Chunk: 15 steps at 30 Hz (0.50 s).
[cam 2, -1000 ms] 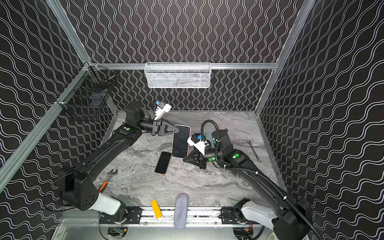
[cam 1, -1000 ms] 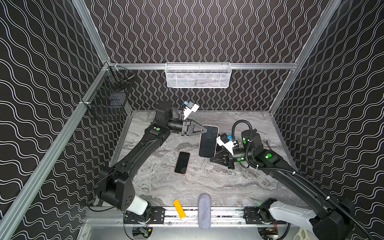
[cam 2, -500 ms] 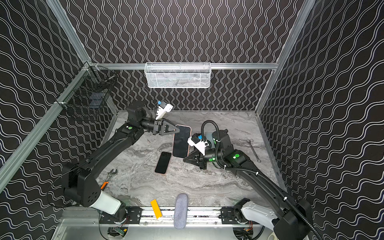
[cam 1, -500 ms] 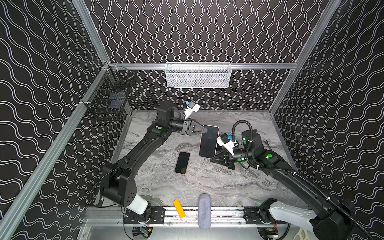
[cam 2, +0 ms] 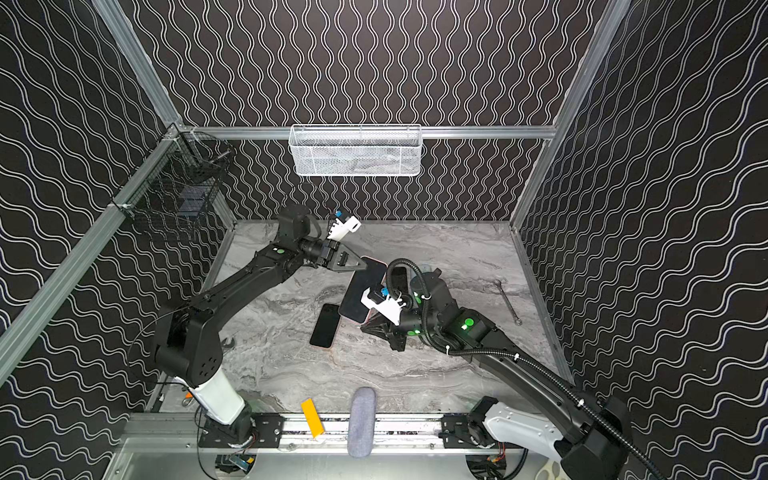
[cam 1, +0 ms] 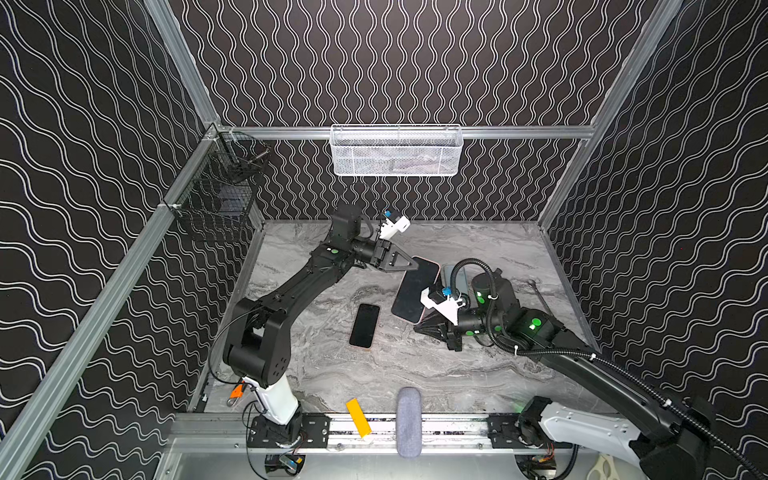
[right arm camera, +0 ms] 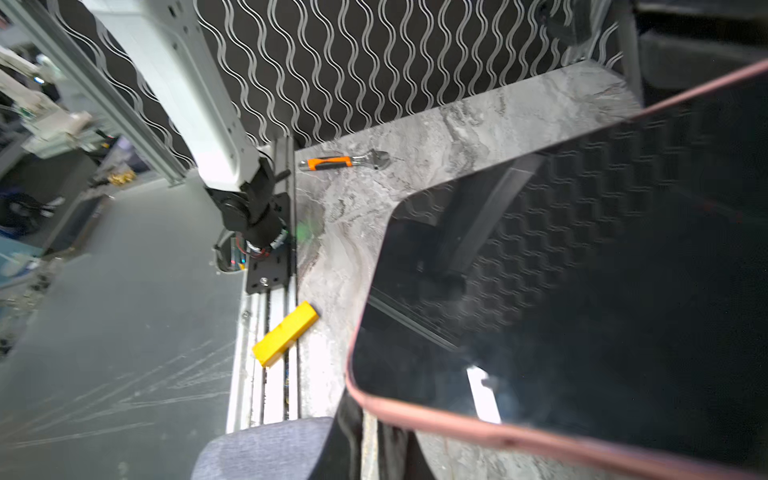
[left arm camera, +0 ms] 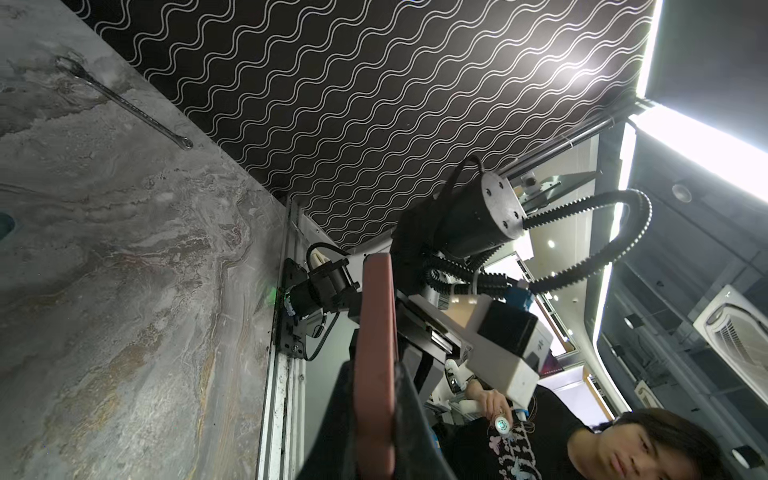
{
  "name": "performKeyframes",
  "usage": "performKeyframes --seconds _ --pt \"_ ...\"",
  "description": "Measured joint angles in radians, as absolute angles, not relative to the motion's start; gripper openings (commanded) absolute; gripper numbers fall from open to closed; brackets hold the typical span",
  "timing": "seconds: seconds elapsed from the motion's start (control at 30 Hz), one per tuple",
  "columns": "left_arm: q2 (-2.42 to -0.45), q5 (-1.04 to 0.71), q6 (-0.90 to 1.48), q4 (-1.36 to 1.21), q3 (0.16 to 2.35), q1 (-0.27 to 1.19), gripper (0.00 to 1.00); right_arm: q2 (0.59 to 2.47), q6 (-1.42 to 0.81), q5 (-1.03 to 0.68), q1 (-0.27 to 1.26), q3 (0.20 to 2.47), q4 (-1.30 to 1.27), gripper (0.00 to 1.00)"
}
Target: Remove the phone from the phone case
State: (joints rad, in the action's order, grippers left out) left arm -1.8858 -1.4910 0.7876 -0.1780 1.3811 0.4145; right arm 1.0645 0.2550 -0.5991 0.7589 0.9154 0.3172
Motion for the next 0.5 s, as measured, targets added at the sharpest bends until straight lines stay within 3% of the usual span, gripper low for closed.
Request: performKeyframes --seconds 0.27,0.5 --pt "-1.866 -1.422 0.816 -0.192 1.368 0.412 0.0 1.047 0.269 -0.556 0.739 0.883 0.307 0.06" --pt "-1.771 -1.303 0.832 -0.229 1.35 0.347 0.0 0.976 0.221 -0.66 0.64 0.803 0.193 0.27"
